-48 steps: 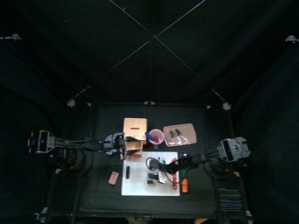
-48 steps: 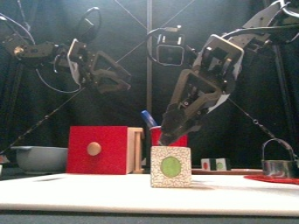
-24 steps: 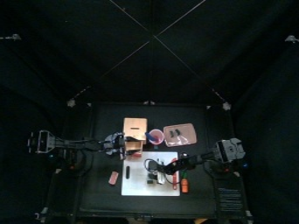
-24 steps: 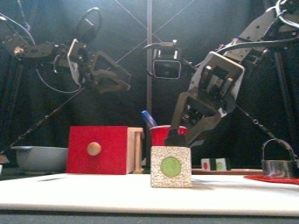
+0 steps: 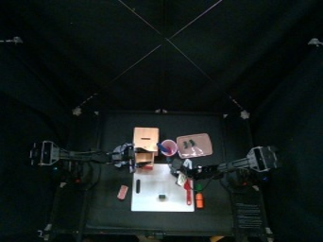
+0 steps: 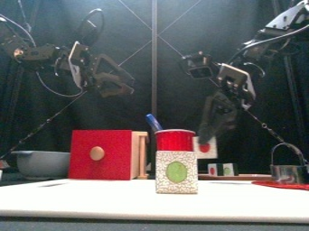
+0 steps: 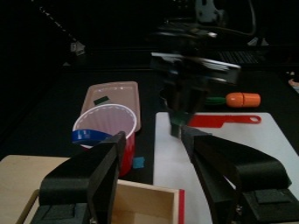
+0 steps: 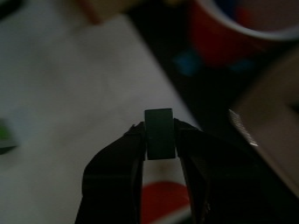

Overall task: Place sushi on board then cut the sushi with the knife then place the pieces on the plate
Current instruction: Place the 4 sushi pieces on the plate

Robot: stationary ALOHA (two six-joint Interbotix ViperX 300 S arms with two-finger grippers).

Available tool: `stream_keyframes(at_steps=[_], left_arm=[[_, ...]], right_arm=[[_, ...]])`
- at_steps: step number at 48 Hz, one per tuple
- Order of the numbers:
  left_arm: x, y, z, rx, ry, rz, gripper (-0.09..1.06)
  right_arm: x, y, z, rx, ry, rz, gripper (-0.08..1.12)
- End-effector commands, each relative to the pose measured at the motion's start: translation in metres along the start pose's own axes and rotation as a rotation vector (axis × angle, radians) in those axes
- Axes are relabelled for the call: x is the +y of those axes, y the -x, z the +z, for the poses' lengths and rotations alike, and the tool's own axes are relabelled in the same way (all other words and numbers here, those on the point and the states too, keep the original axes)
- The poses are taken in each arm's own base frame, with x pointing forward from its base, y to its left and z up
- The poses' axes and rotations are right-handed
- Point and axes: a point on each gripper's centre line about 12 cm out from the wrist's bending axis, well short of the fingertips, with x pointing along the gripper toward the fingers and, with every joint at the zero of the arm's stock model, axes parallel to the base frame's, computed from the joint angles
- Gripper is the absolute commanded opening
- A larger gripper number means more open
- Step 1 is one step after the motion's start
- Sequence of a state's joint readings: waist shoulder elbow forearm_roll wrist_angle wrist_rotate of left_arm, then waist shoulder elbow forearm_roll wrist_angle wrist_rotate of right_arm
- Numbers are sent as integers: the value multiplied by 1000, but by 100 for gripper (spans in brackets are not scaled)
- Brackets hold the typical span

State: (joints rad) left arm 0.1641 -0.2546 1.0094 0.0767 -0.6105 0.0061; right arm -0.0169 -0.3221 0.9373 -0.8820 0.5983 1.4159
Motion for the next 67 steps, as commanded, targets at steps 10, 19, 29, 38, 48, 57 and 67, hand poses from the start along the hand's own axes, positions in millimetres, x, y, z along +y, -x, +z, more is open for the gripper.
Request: stream_keyframes(at_steps=[10,19,29,38,48,57,67], left_arm=[[4,-1,5,-21,-2,12,89],[6,-1,5,-19,-1,17,89],[5,0,5,-19,-2,16,89],[3,-1,6,-21,-6,8,89],[2,0,8,-29,-5,5,89],[2,0,8,-30,-6,4,89],[2,0,8,-30,-4,4,89]], right_arm=[[-94,-4,4,-25,-211,-229,59],[-110,-28,7,-24,-241,-172,59],[-121,-44,12,-12,-279,-161,59],[-118,-52,13,0,-243,-148,61],[-115,-55,12,10,-240,-143,71],[-117,-52,11,15,-239,-173,78],[-84,-23,19,-45,-204,-114,78]])
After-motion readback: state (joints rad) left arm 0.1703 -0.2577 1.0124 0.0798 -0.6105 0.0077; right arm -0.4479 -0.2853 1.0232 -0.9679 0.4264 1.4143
